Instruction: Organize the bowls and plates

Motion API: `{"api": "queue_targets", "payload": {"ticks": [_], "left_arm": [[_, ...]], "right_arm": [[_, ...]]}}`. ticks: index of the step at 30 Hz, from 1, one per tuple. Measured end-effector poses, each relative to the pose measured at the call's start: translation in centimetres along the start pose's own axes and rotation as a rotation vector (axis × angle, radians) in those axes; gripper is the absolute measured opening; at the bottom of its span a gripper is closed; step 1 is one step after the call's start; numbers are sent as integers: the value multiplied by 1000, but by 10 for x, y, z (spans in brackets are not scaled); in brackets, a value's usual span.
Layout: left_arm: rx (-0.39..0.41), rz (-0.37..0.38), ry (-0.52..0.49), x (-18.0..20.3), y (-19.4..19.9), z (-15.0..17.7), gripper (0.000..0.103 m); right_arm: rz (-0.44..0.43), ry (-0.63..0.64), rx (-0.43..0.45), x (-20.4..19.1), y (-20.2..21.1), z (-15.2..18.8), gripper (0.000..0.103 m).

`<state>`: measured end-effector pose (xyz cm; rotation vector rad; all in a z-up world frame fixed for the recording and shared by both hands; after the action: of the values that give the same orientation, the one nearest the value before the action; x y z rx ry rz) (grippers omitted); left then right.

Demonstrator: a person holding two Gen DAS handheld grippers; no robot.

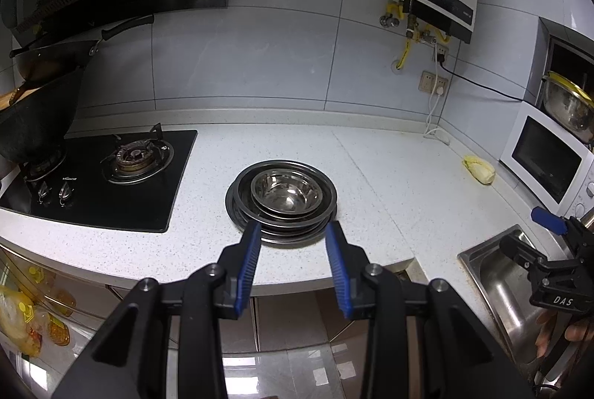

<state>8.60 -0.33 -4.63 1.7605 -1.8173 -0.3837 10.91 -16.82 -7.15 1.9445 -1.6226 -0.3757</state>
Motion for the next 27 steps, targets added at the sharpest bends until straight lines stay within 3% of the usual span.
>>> {"api": "queue_targets", "payload": {"ticks": [27], "left_arm": [[3,-34,-12,2,0,6,34]], "right_arm": [[1,-10,9,6,0,0,99]]}}
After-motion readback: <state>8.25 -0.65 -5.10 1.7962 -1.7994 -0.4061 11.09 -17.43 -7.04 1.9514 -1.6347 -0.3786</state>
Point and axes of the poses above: each gripper's, at about its wrist camera, not at the fingertips, and y roughly against the way its jaws point, x to its right, z to its underside, the point moved 10 cm from there along -y, roughly the way its jaws point, and after that the axes turned 5 degrees about y, right-handed, at the moved point
